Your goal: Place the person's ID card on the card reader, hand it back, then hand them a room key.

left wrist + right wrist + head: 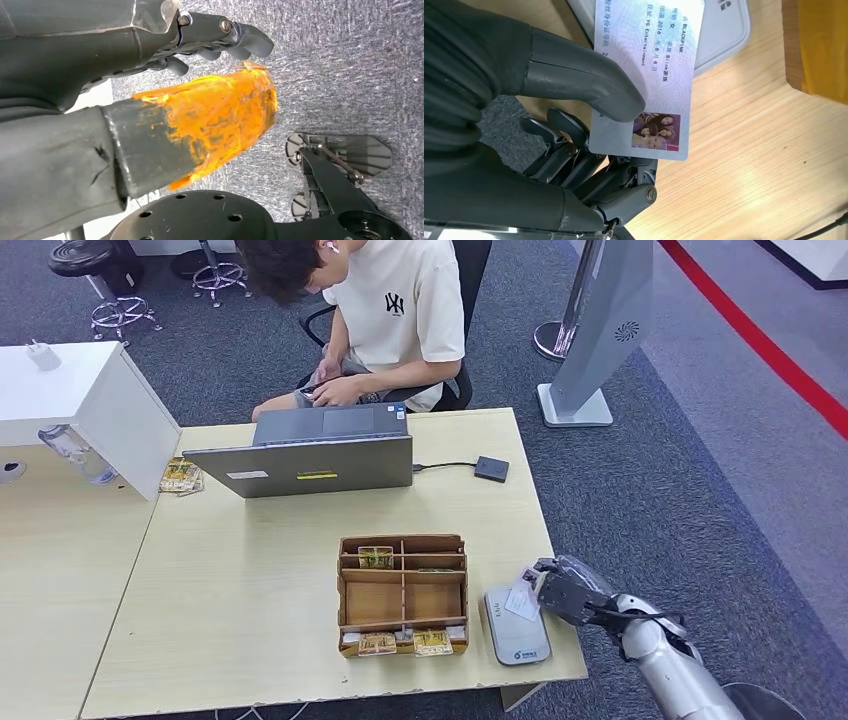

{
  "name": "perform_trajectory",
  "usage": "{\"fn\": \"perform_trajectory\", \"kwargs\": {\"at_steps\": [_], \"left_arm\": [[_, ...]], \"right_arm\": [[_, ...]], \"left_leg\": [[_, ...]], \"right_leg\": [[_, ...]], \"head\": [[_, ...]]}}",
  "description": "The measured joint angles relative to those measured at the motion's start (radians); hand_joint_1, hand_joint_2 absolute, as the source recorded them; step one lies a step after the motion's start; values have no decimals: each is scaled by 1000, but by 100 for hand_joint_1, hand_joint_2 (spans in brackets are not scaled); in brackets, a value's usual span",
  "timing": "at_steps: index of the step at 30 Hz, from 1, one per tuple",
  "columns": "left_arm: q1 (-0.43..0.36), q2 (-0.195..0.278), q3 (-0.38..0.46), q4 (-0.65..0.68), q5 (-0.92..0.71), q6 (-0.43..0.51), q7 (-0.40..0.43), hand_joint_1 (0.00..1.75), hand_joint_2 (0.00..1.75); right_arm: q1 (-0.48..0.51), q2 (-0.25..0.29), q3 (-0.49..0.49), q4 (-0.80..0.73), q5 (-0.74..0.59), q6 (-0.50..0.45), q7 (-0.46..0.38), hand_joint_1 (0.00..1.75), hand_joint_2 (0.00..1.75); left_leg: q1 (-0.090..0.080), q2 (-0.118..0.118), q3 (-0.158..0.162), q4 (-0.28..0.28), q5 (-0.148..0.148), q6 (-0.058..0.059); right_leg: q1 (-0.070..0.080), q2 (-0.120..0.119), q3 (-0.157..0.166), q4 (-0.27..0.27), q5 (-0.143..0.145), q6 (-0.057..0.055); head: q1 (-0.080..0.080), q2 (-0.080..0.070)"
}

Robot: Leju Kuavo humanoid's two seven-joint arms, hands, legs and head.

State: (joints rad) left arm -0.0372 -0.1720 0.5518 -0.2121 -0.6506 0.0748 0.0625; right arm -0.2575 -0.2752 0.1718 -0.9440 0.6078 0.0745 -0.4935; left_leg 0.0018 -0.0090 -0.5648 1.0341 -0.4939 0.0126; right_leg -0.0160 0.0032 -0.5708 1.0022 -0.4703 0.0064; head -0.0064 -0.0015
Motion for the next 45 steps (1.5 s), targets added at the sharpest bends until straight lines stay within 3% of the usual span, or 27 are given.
{"fn": "perform_trajectory", "kwargs": {"at_steps": [8, 12, 17, 22, 29, 34, 40, 45], "left_arm": [[0, -2, 3, 0, -4, 0, 4, 0, 0], [1, -5, 5, 0, -12, 0, 6, 0, 0], [1, -12, 6, 0, -24, 7, 3, 0, 0], [1, -19, 7, 0, -46, 15, 1, 0, 0], [0, -25, 15, 0, -55, 17, 1, 0, 0], [0, -26, 17, 0, -74, 17, -3, 0, 0], [-4, -27, 17, 0, -107, 16, -26, 0, 0], [-14, -26, 17, 0, -148, 5, -33, 0, 0]], "right_arm": [[-21, 0, 14, 35, 0, -10, -7, 175, 175], [-21, 13, 14, 40, -39, -87, -31, 175, 175], [1, 85, -40, -17, -132, -245, -55, 175, 175], [47, 171, -141, -170, -211, -388, -80, 175, 175], [91, 238, -222, -332, -227, -430, -78, 175, 175], [129, 282, -260, -429, -238, -520, -120, 175, 175], [178, 341, -236, -608, -140, -605, -145, 175, 175], [135, 366, -111, -640, 87, -721, -119, 175, 175]], "left_leg": [[0, 0, 3, 0, 0, 0], [0, 0, 3, 0, 0, 0], [0, 0, 2, 0, 1, -1], [0, -2, 1, 0, 0, -1], [0, -1, 0, 0, 0, -1], [0, -1, 0, 0, 0, -1], [0, -1, 0, -1, 0, -1], [1, 1, 0, -1, 1, -2]], "right_leg": [[0, 0, 3, 0, 0, 0], [0, 0, 3, 0, 0, 0], [0, 0, 3, 0, 0, 0], [0, -1, 2, 0, 0, 0], [0, -1, 1, 0, -1, 0], [0, -1, 1, 0, -1, 0], [0, 0, 0, 0, -1, 0], [0, 1, 0, 1, 0, -1]], "head": [[0, 0], [0, 0], [0, 0], [0, 0], [0, 0], [0, 0], [0, 0], [0, 0]]}}
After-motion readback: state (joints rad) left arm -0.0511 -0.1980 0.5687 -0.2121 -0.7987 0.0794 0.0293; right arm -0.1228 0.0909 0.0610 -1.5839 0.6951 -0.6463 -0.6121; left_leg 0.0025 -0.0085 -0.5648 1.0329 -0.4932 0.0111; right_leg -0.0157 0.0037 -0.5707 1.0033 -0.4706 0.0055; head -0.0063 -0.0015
